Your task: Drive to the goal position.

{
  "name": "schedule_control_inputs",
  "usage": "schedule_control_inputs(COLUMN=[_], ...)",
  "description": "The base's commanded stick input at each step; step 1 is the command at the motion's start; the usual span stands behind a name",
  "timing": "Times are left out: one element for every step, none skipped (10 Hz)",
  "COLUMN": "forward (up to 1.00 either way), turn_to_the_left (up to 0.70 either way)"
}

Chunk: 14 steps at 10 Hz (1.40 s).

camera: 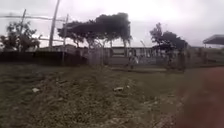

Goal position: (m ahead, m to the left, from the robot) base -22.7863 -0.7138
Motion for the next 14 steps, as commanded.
schedule_control_inputs(forward=[0.00, 0.00, 0.00, 0.00, 0.00, 0.00, 0.00, 0.00, 0.00, 0.00, 0.00, 0.00, 0.00, 0.00], turn_to_the_left=[-0.70, -0.70, -0.70, -0.70, -0.70, -0.70, -0.70, -0.70, -0.70, -0.70, -0.70, -0.70, -0.70, -0.70])
